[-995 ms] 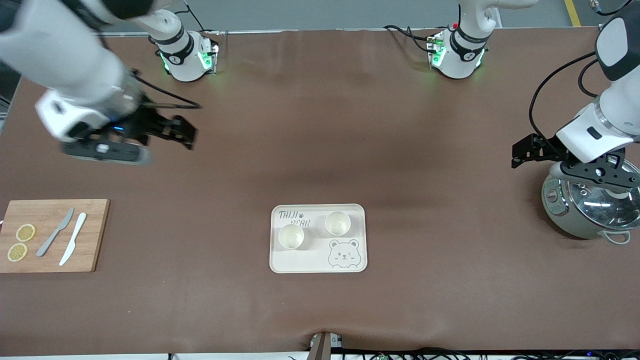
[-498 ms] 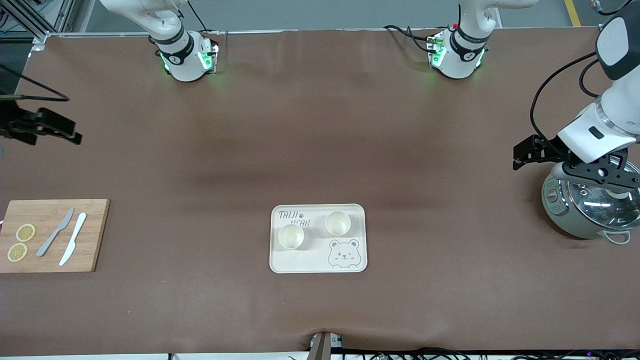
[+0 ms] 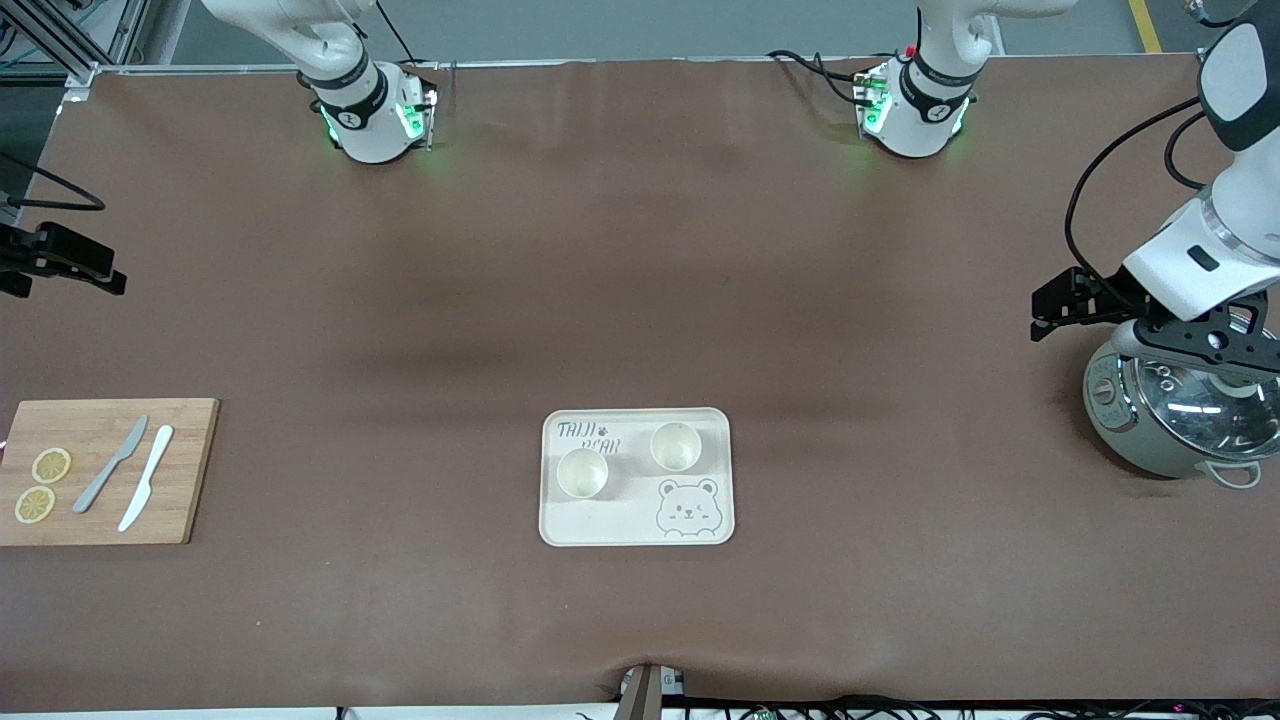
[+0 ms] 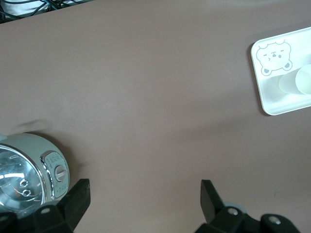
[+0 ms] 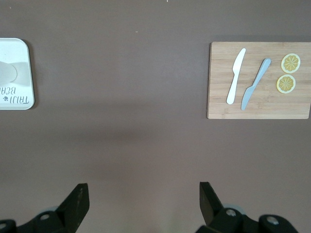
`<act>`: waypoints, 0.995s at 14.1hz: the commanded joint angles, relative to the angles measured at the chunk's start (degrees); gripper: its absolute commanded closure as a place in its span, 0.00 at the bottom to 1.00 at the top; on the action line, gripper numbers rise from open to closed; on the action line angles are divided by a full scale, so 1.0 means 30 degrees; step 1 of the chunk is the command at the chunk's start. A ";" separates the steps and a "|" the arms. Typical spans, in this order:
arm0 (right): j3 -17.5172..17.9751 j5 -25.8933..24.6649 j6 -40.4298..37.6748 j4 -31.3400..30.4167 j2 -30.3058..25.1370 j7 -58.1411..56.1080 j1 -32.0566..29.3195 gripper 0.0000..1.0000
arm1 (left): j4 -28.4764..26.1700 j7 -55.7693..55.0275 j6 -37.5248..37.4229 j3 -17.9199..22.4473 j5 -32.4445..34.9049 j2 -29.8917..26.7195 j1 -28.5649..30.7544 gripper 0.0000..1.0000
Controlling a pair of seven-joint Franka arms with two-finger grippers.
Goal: Place white IKEA cup upright on tray with both arms
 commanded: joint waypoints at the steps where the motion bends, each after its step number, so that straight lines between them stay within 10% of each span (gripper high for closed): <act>1: 0.0240 -0.0587 0.0298 -0.0514 -0.0480 -0.0221 -0.0136 0.00 | 0.0045 -0.0187 0.0043 -0.0055 0.0410 -0.0234 -0.0039 0.00; 14: 0.0240 -0.0587 0.0386 -0.0132 -0.0392 0.0013 -0.0253 0.00 | 0.0016 -0.0832 0.0013 -0.0173 0.0645 -0.0351 -0.0039 0.00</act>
